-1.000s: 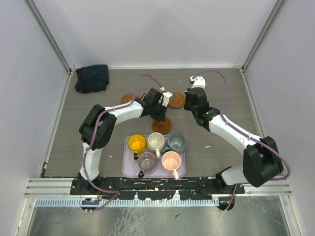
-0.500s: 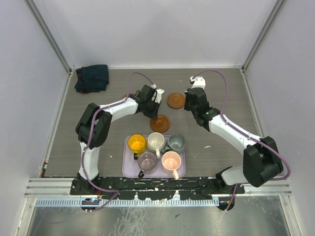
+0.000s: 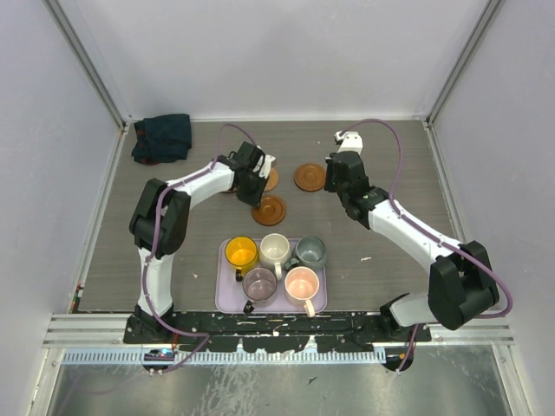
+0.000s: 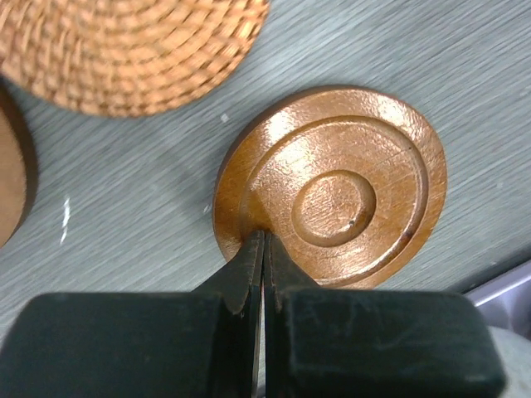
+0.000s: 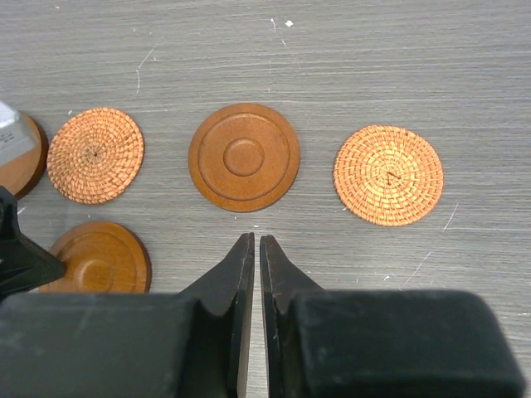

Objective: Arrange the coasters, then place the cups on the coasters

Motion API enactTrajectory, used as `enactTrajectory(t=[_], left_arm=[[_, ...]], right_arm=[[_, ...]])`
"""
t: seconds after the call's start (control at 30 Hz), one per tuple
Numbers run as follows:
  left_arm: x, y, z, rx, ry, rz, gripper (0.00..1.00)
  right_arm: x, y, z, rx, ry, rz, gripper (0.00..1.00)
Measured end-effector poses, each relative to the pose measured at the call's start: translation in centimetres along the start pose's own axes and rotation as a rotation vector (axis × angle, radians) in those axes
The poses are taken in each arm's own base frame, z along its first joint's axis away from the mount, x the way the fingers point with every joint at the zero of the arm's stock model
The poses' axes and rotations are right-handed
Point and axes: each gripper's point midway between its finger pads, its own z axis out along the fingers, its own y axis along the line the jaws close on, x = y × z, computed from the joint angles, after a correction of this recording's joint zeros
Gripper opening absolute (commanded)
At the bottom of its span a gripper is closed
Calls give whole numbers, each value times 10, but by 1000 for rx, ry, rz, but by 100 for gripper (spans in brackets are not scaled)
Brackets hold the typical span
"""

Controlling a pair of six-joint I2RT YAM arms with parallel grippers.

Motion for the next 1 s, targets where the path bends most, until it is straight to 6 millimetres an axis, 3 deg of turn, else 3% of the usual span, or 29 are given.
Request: enactTrajectory(t=[0.43,0.73,1.0], left_arm=[[55,59,-36,-291,259,-3,0],[95,130,-69,-405,402,-164,0],[104,165,-81,-382,426,-293,0]], right_arm=[[-14,7,1,-18,-23,11,14],[-14,7,1,-22,-20,8,14],[-11,7,1,-24,-11,6,14]])
